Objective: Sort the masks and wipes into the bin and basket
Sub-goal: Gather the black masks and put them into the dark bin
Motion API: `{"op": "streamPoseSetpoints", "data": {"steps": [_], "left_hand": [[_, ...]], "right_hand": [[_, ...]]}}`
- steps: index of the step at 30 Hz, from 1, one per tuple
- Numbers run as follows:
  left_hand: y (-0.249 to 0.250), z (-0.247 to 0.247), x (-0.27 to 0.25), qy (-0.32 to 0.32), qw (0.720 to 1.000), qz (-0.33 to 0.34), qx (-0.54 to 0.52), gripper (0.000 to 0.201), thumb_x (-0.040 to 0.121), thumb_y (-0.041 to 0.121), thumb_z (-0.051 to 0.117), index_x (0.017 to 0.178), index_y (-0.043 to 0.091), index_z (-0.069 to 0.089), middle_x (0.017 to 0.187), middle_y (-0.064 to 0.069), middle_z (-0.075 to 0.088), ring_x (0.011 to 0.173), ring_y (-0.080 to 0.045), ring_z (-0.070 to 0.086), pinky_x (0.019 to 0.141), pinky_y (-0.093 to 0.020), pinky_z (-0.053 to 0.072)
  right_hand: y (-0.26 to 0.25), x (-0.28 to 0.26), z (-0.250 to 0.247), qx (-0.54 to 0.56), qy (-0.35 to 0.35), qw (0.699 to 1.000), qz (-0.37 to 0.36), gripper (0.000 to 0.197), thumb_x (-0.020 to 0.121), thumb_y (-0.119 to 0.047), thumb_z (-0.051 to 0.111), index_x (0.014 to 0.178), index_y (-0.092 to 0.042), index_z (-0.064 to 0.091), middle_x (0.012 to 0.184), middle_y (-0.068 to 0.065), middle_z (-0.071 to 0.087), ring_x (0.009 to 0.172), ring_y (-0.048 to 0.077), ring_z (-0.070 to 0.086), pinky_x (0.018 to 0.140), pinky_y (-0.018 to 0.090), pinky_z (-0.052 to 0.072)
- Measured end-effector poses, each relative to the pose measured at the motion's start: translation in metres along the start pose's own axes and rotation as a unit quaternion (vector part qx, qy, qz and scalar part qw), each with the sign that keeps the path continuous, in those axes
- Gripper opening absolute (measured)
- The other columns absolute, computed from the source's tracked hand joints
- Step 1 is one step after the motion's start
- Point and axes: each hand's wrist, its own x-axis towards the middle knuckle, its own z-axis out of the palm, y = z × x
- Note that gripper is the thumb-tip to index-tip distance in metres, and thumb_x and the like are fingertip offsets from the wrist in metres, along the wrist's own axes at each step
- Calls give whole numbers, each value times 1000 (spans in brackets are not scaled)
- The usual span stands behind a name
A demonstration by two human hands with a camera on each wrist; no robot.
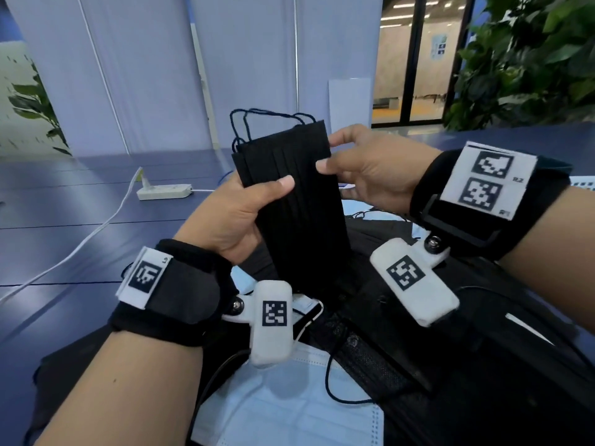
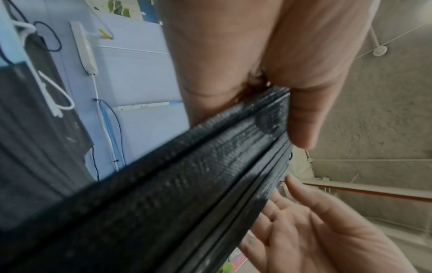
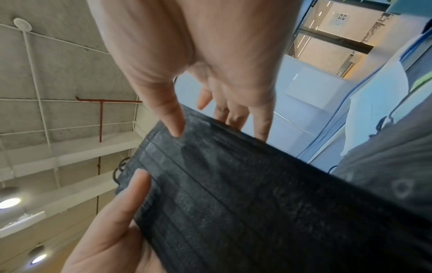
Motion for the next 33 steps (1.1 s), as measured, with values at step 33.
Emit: {"op": "streamPoseSetpoints", "data": {"steps": [33], "left_hand": [[-11,-12,5,150,978,-94,-110,37,101,33,36,116,11,62,100,-6,74,86,-20,72,58,-34,58]], "right_hand": [[-19,-22,-61,-156,-129,979,10,50,54,-33,88,88,-16,55,93,16,61,74,26,63,70,38,56]]}}
